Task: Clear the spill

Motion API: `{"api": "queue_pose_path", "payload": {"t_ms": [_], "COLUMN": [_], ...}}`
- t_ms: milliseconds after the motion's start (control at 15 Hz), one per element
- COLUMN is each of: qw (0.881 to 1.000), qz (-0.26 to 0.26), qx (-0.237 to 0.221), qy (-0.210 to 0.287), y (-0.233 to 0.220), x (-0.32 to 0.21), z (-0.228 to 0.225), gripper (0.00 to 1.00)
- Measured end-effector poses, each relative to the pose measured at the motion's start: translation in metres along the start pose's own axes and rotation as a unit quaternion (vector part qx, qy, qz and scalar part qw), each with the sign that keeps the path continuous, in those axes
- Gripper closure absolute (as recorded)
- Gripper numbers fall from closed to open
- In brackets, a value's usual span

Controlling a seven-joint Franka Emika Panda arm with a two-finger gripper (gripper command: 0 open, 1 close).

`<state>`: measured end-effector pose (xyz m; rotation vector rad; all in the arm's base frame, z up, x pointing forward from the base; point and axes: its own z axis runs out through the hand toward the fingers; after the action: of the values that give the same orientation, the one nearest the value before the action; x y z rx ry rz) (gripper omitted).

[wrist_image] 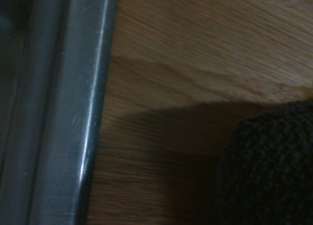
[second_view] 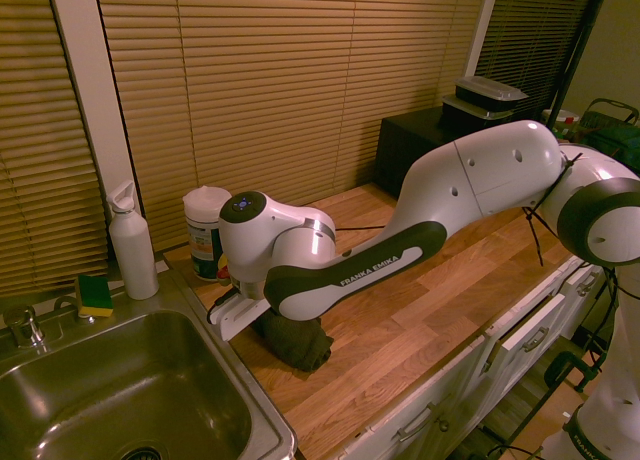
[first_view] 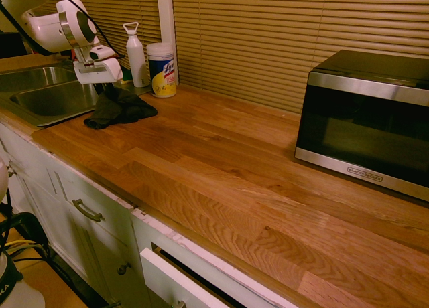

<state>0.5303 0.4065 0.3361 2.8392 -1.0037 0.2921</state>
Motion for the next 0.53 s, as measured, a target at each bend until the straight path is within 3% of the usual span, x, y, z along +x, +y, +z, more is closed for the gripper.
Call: {"api": "queue_pose_path", "payload": {"t_ms": [533], "qw": [0.999], "qz": [0.016], "qx": [0.026], "qy": [0.014], "y": [0.007], "x": [0.003], "z": [-0.058], "gripper": [0.0]}}
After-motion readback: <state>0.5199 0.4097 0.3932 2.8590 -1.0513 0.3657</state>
